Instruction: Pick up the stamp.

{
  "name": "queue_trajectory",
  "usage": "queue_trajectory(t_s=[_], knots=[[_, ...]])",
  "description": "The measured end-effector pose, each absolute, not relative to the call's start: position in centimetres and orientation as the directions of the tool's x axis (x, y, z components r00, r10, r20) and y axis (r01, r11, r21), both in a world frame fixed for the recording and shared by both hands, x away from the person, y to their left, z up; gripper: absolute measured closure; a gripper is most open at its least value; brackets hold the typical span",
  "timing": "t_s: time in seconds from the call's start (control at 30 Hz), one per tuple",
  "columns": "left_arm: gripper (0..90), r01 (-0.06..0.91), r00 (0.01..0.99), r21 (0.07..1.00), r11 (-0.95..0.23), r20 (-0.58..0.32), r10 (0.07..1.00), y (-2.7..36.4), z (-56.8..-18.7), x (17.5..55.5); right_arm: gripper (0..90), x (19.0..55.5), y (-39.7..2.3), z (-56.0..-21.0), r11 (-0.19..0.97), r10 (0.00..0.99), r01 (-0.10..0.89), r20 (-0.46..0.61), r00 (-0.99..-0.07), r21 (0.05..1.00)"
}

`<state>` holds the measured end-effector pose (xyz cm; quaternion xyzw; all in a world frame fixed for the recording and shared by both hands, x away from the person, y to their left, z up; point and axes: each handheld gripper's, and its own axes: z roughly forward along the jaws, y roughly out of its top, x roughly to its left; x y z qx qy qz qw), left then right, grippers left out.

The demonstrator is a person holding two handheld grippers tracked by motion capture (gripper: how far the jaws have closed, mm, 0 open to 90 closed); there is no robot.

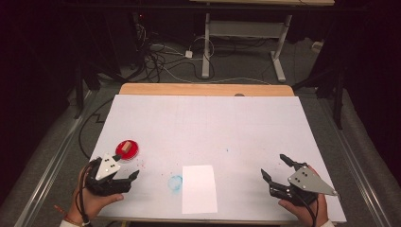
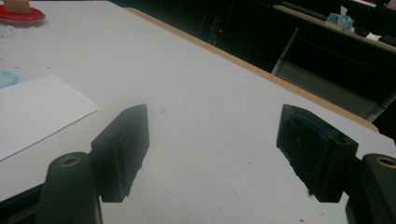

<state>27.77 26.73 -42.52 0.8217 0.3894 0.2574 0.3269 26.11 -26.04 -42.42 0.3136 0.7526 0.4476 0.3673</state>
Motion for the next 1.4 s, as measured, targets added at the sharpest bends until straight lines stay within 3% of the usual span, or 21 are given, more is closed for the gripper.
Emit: queue_trajectory(t_s=[0.27, 0.6, 0.7, 0.87, 1.07, 1.27, 1.4], knots=[[21.6, 0.56, 0.494, 0.717, -0.416, 0.114, 0.862, 29.2, -40.1, 29.7, 26.5, 26.4, -25.7, -42.7, 0.412, 0.796, 0.151, -0.274, -0.54, 0.899], [24.7, 0.645, 0.505, 0.634, -0.426, 0.065, 0.861, 29.3, -39.2, 33.1, 26.6, 26.5, -25.8, -42.8, 0.421, 0.794, 0.158, -0.278, -0.541, 0.893], [27.6, 0.657, 0.512, 0.611, -0.442, 0.069, 0.856, 28.9, -39.5, 34.0, 26.8, 26.5, -25.8, -42.8, 0.421, 0.795, 0.164, -0.276, -0.54, 0.892], [41.5, 0.71, 0.504, 0.544, -0.448, 0.052, 0.862, 28.5, -40.4, 35.7, 26.8, 26.5, -25.9, -43.0, 0.432, 0.793, 0.173, -0.281, -0.54, 0.885], [48.6, 0.752, 0.489, 0.498, -0.432, 0.019, 0.872, 28.1, -41.0, 37.4, 27.5, 26.5, -25.9, -43.1, 0.446, 0.788, 0.18, -0.29, -0.543, 0.877], [47.8, 0.763, 0.491, 0.474, -0.441, 0.021, 0.871, 27.9, -41.7, 38.1, 27.5, 26.5, -25.9, -43.2, 0.449, 0.788, 0.185, -0.29, -0.543, 0.874], [53.8, 0.775, 0.493, 0.444, -0.449, 0.019, 0.87, 27.7, -42.3, 38.6, 27.5, 26.4, -25.9, -43.3, 0.458, 0.783, 0.185, -0.296, -0.547, 0.87]])
